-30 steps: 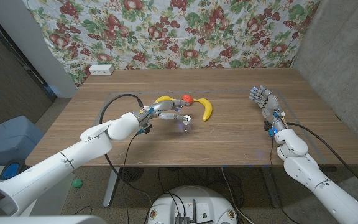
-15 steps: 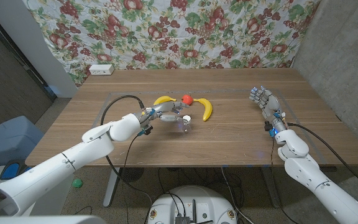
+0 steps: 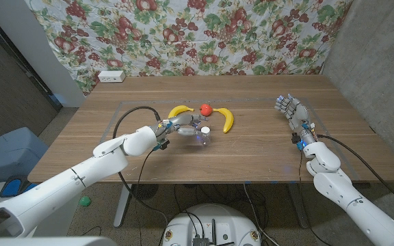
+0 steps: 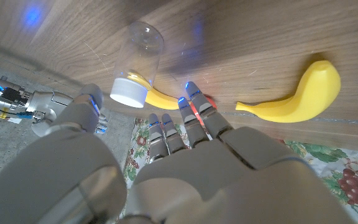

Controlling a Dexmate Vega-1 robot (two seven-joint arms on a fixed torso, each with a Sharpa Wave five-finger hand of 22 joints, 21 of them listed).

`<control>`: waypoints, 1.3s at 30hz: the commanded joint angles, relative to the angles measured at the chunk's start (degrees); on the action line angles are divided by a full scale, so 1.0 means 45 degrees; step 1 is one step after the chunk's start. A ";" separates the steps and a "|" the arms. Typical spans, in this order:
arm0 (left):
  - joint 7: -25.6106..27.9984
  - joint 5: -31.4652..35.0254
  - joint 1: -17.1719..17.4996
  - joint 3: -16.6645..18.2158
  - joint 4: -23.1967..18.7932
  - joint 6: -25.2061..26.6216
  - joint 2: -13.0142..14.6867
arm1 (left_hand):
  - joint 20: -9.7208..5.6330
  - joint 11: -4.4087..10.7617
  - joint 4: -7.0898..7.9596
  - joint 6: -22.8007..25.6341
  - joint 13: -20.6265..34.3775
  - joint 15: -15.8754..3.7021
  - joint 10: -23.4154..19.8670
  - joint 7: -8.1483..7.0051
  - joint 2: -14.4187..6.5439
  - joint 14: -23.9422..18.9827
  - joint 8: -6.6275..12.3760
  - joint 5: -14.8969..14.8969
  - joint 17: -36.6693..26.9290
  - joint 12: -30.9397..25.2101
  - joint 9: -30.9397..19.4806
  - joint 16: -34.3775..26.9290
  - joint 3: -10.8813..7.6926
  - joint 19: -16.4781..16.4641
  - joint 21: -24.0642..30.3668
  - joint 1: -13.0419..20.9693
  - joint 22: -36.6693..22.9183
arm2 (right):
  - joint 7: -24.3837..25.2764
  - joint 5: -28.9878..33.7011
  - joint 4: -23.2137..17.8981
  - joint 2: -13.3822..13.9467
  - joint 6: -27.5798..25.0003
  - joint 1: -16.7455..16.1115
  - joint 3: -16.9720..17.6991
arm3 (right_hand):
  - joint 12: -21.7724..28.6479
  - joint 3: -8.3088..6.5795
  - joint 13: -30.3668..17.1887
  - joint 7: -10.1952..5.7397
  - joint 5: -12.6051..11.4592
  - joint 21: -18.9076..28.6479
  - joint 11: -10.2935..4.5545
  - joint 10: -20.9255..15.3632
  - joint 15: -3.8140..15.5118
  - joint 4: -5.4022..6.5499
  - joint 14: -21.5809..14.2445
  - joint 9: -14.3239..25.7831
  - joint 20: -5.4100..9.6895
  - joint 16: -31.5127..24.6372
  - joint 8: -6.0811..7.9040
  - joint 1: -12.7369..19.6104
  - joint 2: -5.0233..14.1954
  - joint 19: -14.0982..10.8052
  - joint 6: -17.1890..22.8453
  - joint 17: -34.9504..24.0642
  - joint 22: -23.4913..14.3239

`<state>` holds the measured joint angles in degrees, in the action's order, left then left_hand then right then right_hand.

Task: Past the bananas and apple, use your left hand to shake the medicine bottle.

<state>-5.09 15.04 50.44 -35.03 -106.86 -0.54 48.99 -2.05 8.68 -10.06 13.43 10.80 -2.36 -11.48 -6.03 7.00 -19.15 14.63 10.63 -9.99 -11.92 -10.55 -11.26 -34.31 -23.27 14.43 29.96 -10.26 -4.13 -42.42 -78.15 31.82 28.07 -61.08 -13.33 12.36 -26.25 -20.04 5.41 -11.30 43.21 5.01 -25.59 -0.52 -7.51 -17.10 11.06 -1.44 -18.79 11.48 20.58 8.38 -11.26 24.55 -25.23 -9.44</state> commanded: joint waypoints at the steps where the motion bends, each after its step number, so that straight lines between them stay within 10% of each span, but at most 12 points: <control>1: -0.0102 0.0010 -0.0083 -0.0215 -0.0025 0.0489 -0.0093 | -0.0008 -0.0015 -0.0028 0.0132 0.0022 -0.1546 -0.0132 0.0063 -0.0079 -0.0200 -0.0005 0.0057 -0.0025 0.0034 -0.0014 -0.0039 0.0073 -0.0118 0.0015 0.0266 -0.0056 | -0.0139 -0.0092 0.0215 -0.0002 -0.0053 0.0115 0.0014 | 0.0051 0.0038 -0.0004 0.0010 -0.0126 -0.0045 -0.0006 -0.0079 -0.0065 -0.0053 -0.0108 0.0070 0.0006 -0.0072 0.0071 0.0027 0.0114 -0.0126 0.0077 -0.0022 -0.0063; 39: 0.0055 0.0017 -0.0427 -0.0817 0.0619 0.0457 -0.0619 | 0.0026 0.0032 -0.0082 0.0999 0.0042 -0.1824 -0.1680 0.0284 -0.1289 -0.1037 -0.0001 -0.0104 -0.0027 -0.0275 -0.0032 -0.0122 0.0046 -0.0025 -0.0262 0.2226 -0.0078 | -0.0193 -0.0183 0.0280 0.0085 -0.0075 0.0018 0.0133 | 0.0071 0.0065 0.0074 0.0001 -0.0132 -0.0297 -0.0022 -0.0102 -0.0027 -0.0065 -0.0079 0.0071 0.0034 -0.0076 0.0064 -0.0026 0.0152 -0.0193 0.0086 0.0014 -0.0070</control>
<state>-5.66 14.82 48.71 -38.08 -104.78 1.84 47.02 -2.36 8.25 -10.30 16.93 10.79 -2.44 -16.82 -4.61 1.55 -22.62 14.63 10.36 -9.99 -12.42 -10.53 -11.26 -34.07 -23.14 13.32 38.73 -10.25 -5.23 -43.27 -76.84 32.13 27.72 -60.75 -12.89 12.36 -26.02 -19.66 5.41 -11.74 41.92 5.01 -25.59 -0.52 -7.75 -17.10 11.05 -1.23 -18.79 11.48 20.19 8.78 -11.45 24.55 -25.24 -9.48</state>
